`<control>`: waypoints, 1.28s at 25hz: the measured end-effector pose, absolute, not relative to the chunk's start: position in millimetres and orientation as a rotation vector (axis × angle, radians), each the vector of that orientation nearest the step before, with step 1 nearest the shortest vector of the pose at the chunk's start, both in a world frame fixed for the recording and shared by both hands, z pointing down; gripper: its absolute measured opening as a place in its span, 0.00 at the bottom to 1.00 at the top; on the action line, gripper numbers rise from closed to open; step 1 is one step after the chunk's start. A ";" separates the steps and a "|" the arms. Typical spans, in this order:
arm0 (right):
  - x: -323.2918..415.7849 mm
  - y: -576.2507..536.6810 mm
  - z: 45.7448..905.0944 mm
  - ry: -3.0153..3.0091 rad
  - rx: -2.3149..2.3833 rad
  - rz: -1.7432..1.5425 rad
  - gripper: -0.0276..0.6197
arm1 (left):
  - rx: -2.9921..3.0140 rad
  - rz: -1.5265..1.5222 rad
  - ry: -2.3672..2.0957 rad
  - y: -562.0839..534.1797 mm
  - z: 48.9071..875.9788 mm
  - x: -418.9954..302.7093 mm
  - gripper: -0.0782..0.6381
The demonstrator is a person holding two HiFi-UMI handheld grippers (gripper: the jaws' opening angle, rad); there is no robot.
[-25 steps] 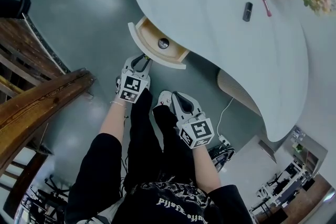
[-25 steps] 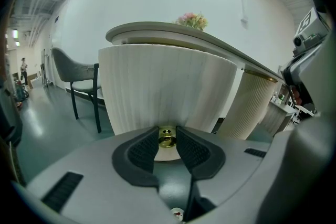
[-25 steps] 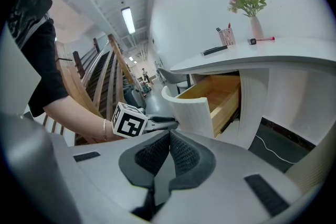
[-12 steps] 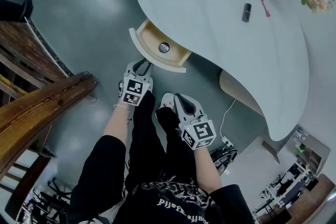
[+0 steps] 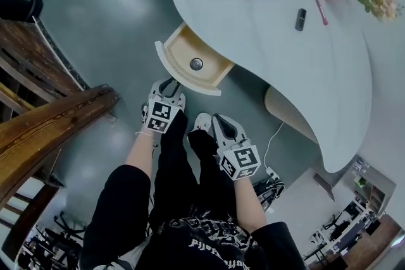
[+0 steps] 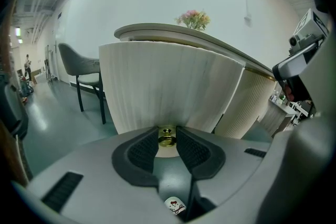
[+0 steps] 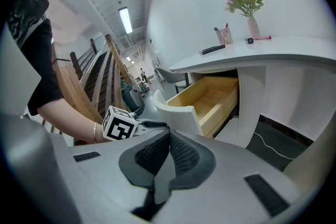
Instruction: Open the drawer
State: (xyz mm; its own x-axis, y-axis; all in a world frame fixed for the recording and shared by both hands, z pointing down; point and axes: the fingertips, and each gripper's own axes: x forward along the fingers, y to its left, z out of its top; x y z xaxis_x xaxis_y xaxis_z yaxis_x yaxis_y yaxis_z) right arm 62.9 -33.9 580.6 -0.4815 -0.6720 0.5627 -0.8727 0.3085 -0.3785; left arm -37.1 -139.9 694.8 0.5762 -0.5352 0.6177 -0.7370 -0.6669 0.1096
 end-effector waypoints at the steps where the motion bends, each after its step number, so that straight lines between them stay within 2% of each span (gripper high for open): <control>1: 61.3 -33.2 580.5 -2.282 1.394 0.950 0.08 | 2.454 0.792 -1.034 -138.2 694.5 -39.4 0.27; 32: 36.3 -21.7 576.6 -2.293 1.361 0.955 0.08 | 2.381 0.829 -1.017 -118.2 700.7 -57.9 0.27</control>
State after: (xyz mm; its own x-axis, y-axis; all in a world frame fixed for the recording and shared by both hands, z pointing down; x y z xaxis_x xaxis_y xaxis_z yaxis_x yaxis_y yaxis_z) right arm 36.3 -21.7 576.6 -0.5019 -0.6570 0.5626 -0.8621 0.3273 -0.3868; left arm -57.9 -118.2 700.7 0.5548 -0.5010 0.6642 -0.7514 -0.6444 0.1416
